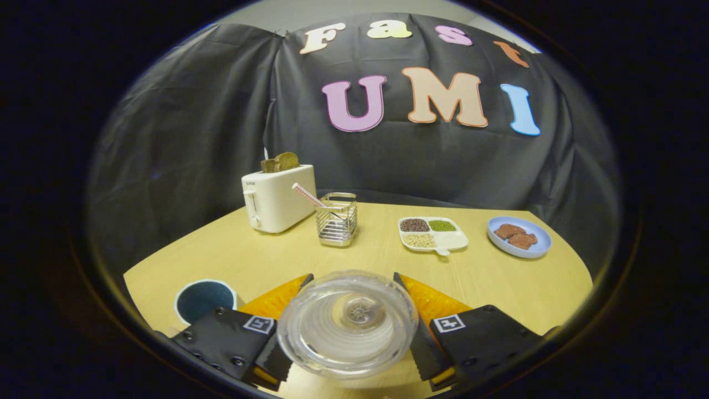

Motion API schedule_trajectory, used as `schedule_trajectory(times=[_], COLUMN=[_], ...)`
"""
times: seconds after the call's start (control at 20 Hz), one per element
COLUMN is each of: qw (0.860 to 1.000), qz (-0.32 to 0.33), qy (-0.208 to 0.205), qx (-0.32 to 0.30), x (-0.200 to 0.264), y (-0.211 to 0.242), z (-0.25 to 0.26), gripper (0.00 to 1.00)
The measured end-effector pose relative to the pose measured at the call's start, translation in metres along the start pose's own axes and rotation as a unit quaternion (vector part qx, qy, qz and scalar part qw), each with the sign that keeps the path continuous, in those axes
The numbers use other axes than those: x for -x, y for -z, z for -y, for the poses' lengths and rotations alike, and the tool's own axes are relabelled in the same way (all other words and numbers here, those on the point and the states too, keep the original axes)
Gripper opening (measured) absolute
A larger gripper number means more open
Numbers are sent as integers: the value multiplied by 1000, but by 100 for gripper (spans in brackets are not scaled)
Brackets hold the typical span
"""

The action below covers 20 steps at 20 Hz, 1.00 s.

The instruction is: Take the bottle from table, then pour the juice into the cup, finally place the bottle on the coaster

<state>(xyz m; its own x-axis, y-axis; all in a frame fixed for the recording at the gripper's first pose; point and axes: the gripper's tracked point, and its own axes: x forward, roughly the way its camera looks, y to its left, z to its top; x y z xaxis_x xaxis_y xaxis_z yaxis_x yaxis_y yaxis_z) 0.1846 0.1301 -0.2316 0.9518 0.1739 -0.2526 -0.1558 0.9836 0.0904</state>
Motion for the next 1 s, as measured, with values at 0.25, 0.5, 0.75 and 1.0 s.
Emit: schedule_trajectory(times=[0.25,0.5,0.75,1.0], qw=[1000,1000,999,996], qz=[1,-14,-32,-83], qy=[-3,1,8,20], qx=[-20,2,29,19], x=[-5,-15,-26,-43], y=[-5,-11,-28,-19], z=[2,1,-2,6], gripper=[87,87,87,87])
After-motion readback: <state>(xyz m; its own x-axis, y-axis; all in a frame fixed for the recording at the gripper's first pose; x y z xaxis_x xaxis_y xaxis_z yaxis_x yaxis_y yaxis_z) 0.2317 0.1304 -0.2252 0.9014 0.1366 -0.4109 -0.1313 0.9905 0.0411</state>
